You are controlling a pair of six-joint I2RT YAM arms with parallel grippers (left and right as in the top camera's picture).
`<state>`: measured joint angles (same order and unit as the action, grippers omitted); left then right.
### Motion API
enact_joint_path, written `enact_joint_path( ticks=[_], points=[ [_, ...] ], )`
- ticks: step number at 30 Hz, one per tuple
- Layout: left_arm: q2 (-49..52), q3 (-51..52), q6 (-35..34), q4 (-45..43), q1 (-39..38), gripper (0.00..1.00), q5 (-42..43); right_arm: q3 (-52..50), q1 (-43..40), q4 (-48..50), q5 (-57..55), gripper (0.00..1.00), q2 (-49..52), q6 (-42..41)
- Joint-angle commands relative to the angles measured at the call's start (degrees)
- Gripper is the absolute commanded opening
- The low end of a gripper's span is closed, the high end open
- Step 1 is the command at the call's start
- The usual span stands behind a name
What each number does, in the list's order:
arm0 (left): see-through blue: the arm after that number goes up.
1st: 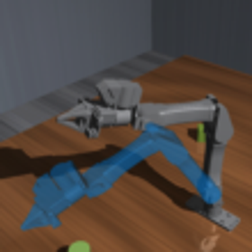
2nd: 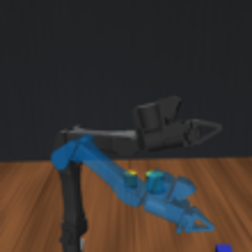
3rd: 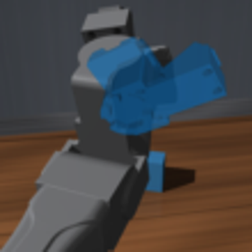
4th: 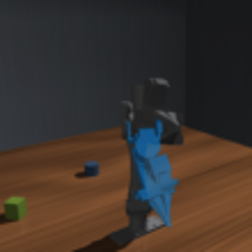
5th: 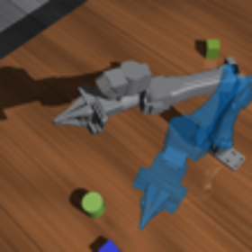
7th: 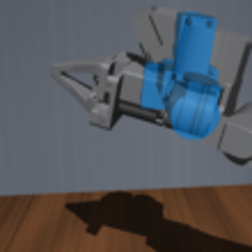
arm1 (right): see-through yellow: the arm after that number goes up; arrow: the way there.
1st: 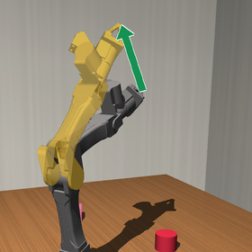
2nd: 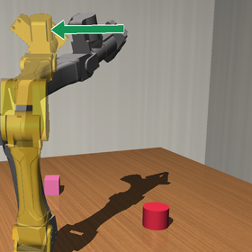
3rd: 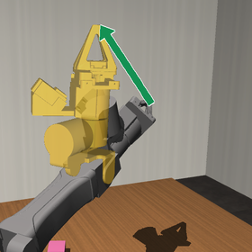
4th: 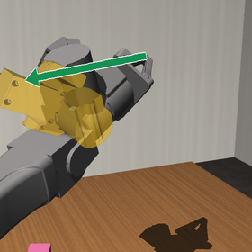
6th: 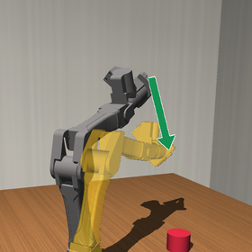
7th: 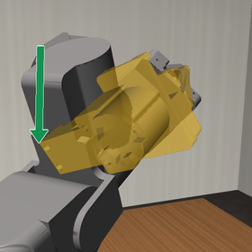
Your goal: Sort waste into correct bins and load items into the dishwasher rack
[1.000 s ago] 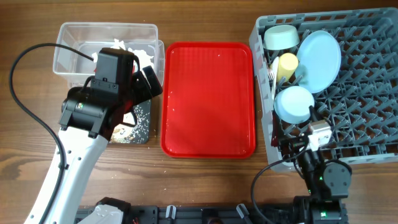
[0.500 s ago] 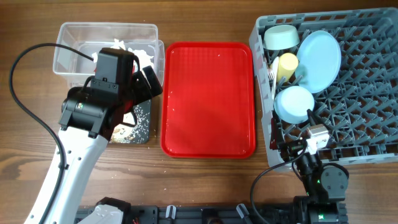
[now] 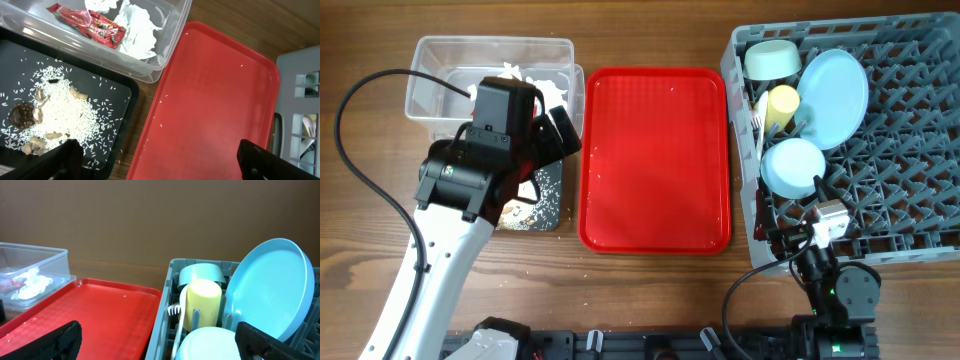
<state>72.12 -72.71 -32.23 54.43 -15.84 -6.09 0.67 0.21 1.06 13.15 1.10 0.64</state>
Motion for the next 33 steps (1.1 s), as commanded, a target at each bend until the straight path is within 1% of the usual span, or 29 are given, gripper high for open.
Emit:
enact_joint_path(
  ticks=[1, 4, 7, 10, 12, 13, 17, 19, 22, 25, 28, 33],
  points=[
    [-0.04, -0.28, 0.28, -0.07, 0.35, 1.0, 0.26, -0.31, -0.28, 0.13, 0.94, 1.0, -0.52, -0.79],
    [-0.22, -0.28, 0.5, 1.38, 0.37, 1.0, -0.07, -0.31, -0.28, 0.13, 0.94, 1.0, -0.52, -0.79],
    [-2.45, -0.26, 0.48, 2.45, 0.79, 1.0, -4.85, -0.31, -0.28, 0.13, 0.94, 1.0, -0.52, -0.79],
    [-5.14, 1.09, 0.48, -0.26, 2.16, 1.0, -4.83, -0.31, -0.28, 0.13, 0.94, 1.0, -0.52, -0.76],
    [-7.52, 3.91, 0.68, -5.4, 4.0, 1.0, -2.64, -0.31, -0.28, 0.13, 0.94, 1.0, -0.52, -0.76],
    [-9.01, 5.99, 2.49, -8.98, 5.14, 1.0, -0.07, -0.31, -0.28, 0.13, 0.94, 1.0, -0.52, -0.76],
    [-16.17, 17.33, 15.87, -27.3, 9.53, 1.0, 13.55, -0.31, -0.28, 0.13, 0.94, 1.0, -0.52, -0.79],
    [-21.14, 25.11, 20.17, -36.81, 11.34, 1.0, 18.36, -0.31, -0.28, 0.13, 0.94, 1.0, -0.52, -0.79],
    [-28.39, 35.56, 20.48, -45.88, 13.33, 1.0, 19.19, -0.31, -0.28, 0.13, 0.94, 1.0, -0.52, -0.76],
    [-36.24, 45.46, 20.46, -51.8, 15.47, 1.0, 19.91, -0.31, -0.28, 0.13, 0.94, 1.0, -0.52, -0.79],
    [-45.05, 54.42, 19.82, -55.08, 18.01, 1.0, 20.44, -0.31, -0.28, 0.13, 0.94, 1.0, -0.52, -0.79],
    [-56.89, 64.35, 19.85, -58.47, 20.11, 1.0, 20.33, -0.31, -0.28, 0.13, 0.94, 1.0, -0.52, -0.76]
  ],
)
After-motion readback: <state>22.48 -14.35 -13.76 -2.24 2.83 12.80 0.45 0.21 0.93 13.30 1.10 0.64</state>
